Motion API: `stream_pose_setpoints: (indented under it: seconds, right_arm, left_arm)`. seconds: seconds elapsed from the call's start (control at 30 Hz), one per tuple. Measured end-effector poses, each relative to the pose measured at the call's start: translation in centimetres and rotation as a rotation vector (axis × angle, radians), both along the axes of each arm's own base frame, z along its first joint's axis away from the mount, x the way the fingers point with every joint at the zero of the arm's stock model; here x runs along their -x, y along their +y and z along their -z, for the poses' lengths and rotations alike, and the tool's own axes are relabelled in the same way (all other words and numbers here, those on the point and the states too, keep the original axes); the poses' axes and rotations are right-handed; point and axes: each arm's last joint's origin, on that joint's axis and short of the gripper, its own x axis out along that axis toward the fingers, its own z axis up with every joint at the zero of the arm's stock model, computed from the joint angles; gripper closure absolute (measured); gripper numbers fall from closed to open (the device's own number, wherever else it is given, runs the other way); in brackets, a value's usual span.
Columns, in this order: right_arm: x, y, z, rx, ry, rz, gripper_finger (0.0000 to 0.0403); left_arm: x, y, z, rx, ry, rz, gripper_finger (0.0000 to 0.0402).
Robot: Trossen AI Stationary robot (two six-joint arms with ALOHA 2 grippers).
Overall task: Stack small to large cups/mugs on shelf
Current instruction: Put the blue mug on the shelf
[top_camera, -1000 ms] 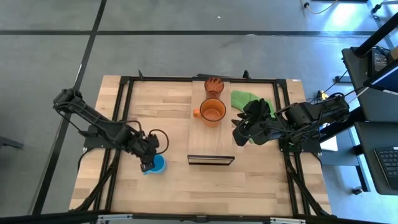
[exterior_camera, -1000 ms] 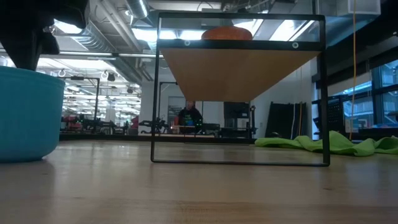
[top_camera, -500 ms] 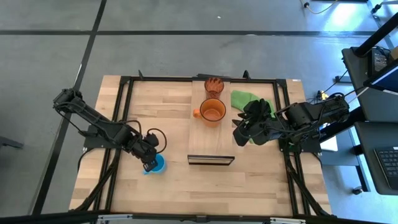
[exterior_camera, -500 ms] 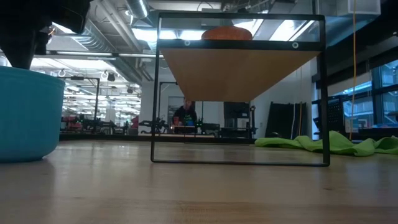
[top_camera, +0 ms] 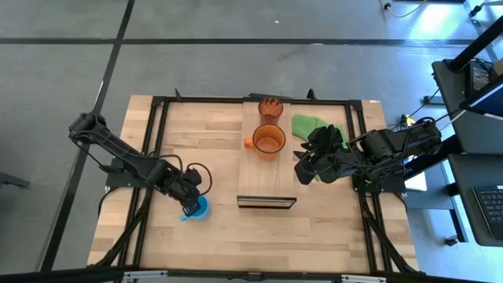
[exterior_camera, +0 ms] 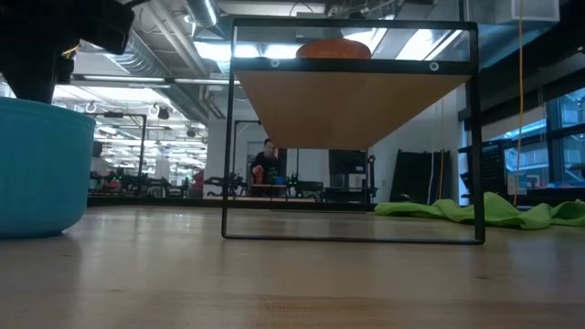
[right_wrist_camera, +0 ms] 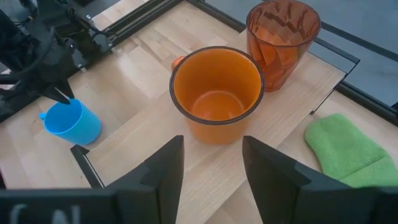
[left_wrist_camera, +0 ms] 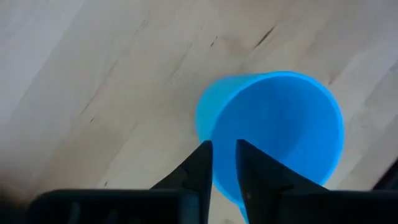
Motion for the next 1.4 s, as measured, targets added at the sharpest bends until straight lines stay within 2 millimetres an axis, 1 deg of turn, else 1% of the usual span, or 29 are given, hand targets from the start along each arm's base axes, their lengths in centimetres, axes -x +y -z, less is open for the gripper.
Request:
stream_pose_setpoints:
  seconds: [0.17, 0.63, 0.73, 0.87, 1.03, 1.13, 1.23, 1.3, 1.4]
  right_arm:
    - [0.0, 0.0, 0.0, -0.002, -0.001, 0.001, 0.0238]
    - [0.0, 0.0, 0.0, -0.001, -0.001, 0.001, 0.0238]
    - [0.0, 0.0, 0.0, -0.001, -0.001, 0.002, 0.0238]
    - [0.0, 0.0, 0.0, -0.001, 0.0, 0.002, 0.0238]
    - [0.0, 0.0, 0.0, -0.001, 0.0, 0.002, 0.0238]
    - [0.0, 0.0, 0.0, -0.001, 0.0, 0.002, 0.0238]
    - [0.0, -0.2, 0.0, -0.002, 0.0, 0.009, 0.0238]
    - [-0.1, -0.3, 0.0, -0.002, 0.0, 0.014, 0.0238]
    - [-0.1, -0.4, 0.0, 0.0, 0.003, 0.019, 0.0238]
  left_arm:
    - [-0.5, -0.2, 0.8, -0.027, 0.031, 0.009, 0.0318]
    - [-0.7, -0.3, 1.1, -0.067, 0.023, 0.052, 0.0322]
    - [-0.6, -0.2, 1.6, -0.076, 0.027, 0.051, 0.0323]
    - [-0.5, -0.2, 2.7, -0.038, 0.02, 0.058, 0.034]
    - [-0.6, -0.3, 2.9, -0.034, 0.002, 0.097, 0.0387]
    - [-1.1, -0.3, 2.2, -0.039, -0.029, 0.135, 0.0394]
    - [-2.1, 0.1, 0.7, -0.041, -0.074, 0.161, 0.0397]
    - [-2.8, 0.6, -0.9, -0.054, -0.097, 0.186, 0.0397]
    - [-3.8, 1.8, -4.6, -0.092, -0.139, 0.23, 0.0398]
